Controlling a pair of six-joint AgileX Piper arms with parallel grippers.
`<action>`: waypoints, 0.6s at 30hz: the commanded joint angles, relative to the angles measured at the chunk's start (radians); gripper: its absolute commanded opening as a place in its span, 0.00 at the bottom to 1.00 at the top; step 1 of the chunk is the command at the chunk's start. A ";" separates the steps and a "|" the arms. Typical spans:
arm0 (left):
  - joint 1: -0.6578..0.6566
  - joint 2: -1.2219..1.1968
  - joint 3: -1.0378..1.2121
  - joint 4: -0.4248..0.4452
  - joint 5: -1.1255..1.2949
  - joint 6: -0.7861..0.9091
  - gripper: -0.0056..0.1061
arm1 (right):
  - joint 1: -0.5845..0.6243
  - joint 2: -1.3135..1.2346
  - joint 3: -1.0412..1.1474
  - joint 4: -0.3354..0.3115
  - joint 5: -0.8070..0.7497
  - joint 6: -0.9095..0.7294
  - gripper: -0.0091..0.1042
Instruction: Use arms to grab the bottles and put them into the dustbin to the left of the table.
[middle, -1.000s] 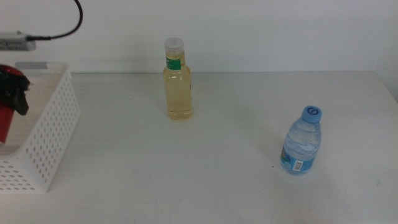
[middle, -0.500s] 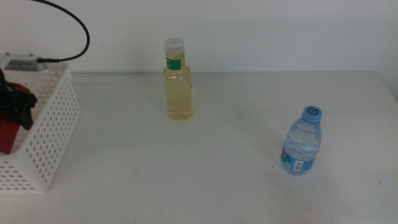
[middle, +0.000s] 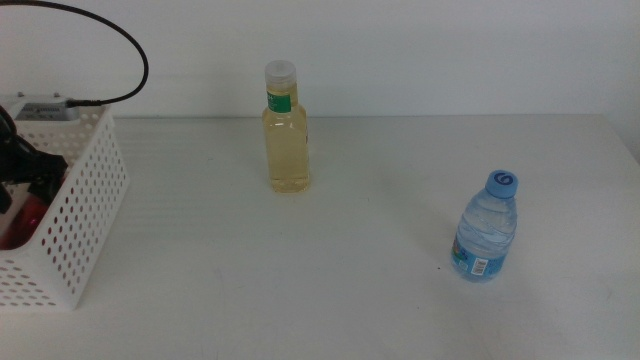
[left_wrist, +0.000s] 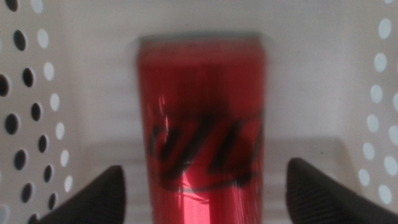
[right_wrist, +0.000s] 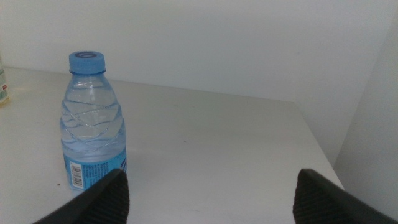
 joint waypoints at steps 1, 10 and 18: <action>-0.001 -0.065 -0.031 -0.006 0.012 -0.002 0.86 | -0.005 -0.027 -0.008 -0.014 -0.076 -0.012 0.82; -0.002 -0.132 -0.033 0.003 0.041 -0.053 0.86 | -0.005 -0.027 -0.008 -0.014 -0.076 -0.012 0.82; -0.122 -0.311 -0.031 0.031 0.006 -0.109 0.86 | -0.005 -0.027 -0.008 -0.014 -0.076 -0.012 0.82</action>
